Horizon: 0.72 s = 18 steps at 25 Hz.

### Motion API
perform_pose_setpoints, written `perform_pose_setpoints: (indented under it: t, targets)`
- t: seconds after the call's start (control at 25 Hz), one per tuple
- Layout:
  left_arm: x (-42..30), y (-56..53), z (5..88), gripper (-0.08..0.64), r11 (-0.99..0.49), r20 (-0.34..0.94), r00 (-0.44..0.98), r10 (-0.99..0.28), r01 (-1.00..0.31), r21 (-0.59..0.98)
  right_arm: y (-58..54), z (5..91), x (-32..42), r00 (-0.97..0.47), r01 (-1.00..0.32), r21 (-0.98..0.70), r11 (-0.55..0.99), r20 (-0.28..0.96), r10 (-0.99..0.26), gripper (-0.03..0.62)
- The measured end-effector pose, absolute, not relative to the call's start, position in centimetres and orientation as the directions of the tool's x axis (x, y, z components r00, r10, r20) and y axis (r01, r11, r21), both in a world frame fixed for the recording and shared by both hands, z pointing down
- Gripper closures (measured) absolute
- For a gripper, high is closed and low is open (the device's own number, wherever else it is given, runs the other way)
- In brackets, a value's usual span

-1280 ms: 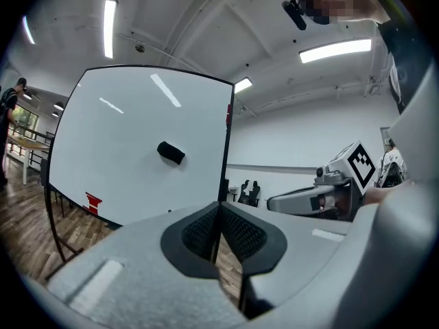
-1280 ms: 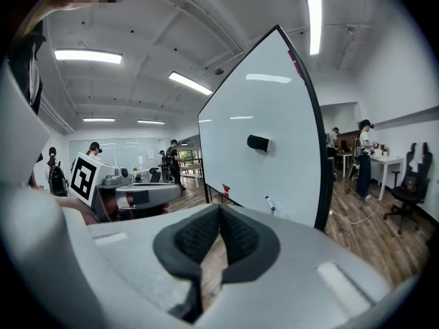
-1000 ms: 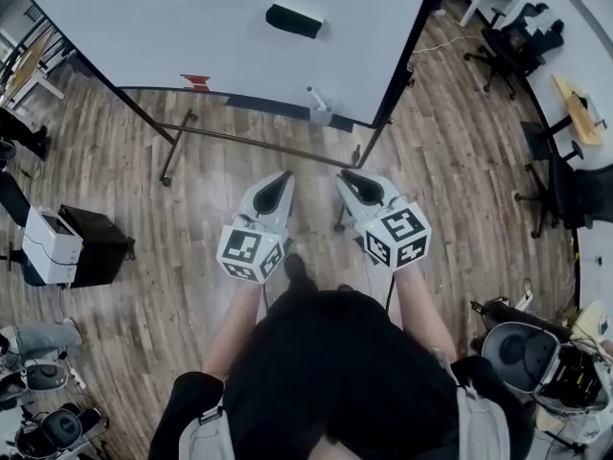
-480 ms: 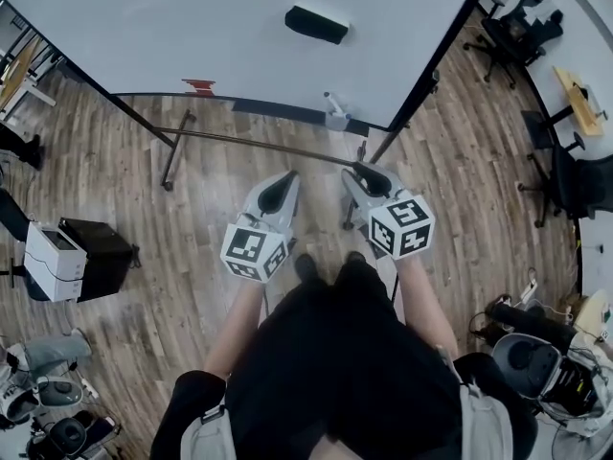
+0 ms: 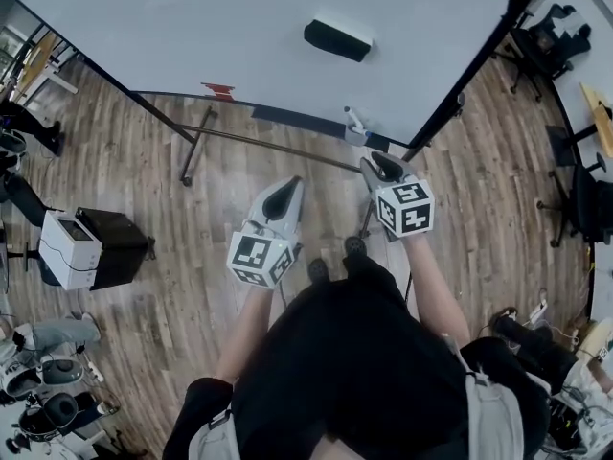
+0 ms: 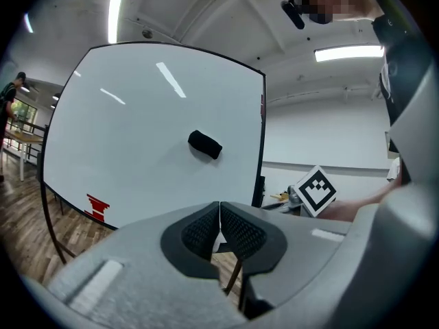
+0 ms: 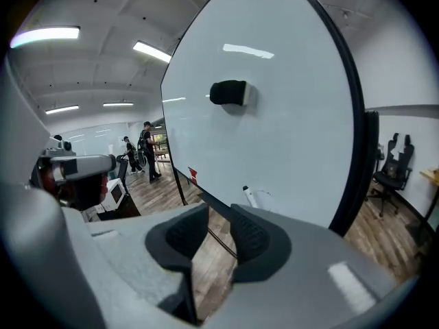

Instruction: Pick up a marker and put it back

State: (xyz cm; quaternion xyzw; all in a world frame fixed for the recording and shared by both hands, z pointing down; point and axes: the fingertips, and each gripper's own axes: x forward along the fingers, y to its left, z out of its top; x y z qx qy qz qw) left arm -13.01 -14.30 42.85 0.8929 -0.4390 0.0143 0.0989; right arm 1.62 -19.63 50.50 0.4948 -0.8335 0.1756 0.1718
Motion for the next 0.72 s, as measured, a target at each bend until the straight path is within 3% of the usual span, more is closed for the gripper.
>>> perform_pose_setpoints:
  t: [0.72]
  targets:
    - [-8.1, -19.5, 43.0, 0.546, -0.497, 0.165, 0.51, -0.844, -0.86, 0.118, -29.3, 58.3, 3.5, -0.482, -0.845, -0.118, 0.522, 0.59, -0.647, 0.488]
